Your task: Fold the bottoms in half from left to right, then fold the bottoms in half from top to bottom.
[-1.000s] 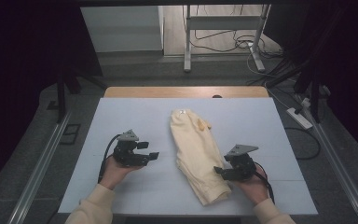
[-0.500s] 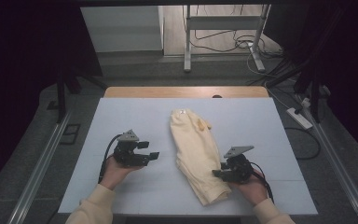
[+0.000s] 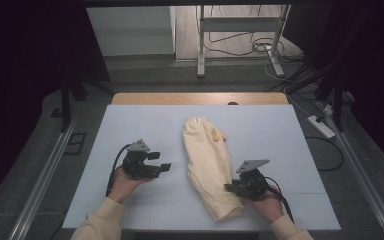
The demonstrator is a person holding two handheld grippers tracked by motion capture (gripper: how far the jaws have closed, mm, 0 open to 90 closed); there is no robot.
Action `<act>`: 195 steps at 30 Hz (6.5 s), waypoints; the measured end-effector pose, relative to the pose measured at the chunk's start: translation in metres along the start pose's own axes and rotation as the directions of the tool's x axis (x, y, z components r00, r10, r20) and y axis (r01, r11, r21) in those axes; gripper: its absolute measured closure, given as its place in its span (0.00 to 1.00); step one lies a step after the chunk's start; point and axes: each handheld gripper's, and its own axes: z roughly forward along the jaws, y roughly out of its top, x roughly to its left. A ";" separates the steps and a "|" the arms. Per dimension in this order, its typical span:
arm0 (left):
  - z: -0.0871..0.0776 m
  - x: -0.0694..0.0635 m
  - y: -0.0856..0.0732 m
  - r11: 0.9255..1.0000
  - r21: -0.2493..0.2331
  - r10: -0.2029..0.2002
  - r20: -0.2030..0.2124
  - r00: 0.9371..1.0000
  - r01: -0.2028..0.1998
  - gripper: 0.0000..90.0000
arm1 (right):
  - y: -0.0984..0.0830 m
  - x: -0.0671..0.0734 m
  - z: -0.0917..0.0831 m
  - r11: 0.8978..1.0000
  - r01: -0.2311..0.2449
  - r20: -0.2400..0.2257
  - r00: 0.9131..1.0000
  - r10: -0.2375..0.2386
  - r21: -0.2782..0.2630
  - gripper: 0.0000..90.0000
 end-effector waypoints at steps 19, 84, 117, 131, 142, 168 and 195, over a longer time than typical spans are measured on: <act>-0.001 0.000 0.000 1.000 -0.004 -0.001 0.002 1.000 0.001 0.34 | 0.007 0.022 0.005 0.999 0.045 -0.051 0.998 -0.045 -0.004 0.89; 0.005 -0.003 0.002 1.000 -0.003 0.019 0.020 1.000 -0.019 0.33 | 0.005 -0.006 -0.016 0.984 -0.068 -0.025 0.998 0.065 -0.167 0.41; 0.009 -0.004 0.002 0.999 0.023 0.030 0.012 0.999 -0.030 0.33 | 0.007 -0.016 -0.018 0.983 -0.072 0.012 0.997 0.075 -0.170 0.40; 0.018 -0.003 0.007 0.999 0.027 0.036 0.007 0.999 -0.036 0.32 | 0.019 -0.026 -0.015 0.980 -0.062 0.036 0.997 0.070 -0.188 0.40; 0.026 0.002 0.020 0.999 0.035 0.009 0.000 1.000 -0.009 0.30 | 0.030 -0.038 -0.014 0.977 -0.066 0.038 0.996 0.076 -0.204 0.39; 0.062 0.026 0.050 0.998 0.046 -0.039 0.004 0.999 0.039 0.29 | 0.056 -0.061 0.012 0.978 -0.091 0.044 0.994 0.101 -0.189 0.38; 0.079 0.036 0.078 0.998 0.051 -0.023 -0.011 1.000 0.024 0.29 | 0.078 -0.087 0.025 0.976 -0.109 0.079 0.989 0.126 -0.190 0.37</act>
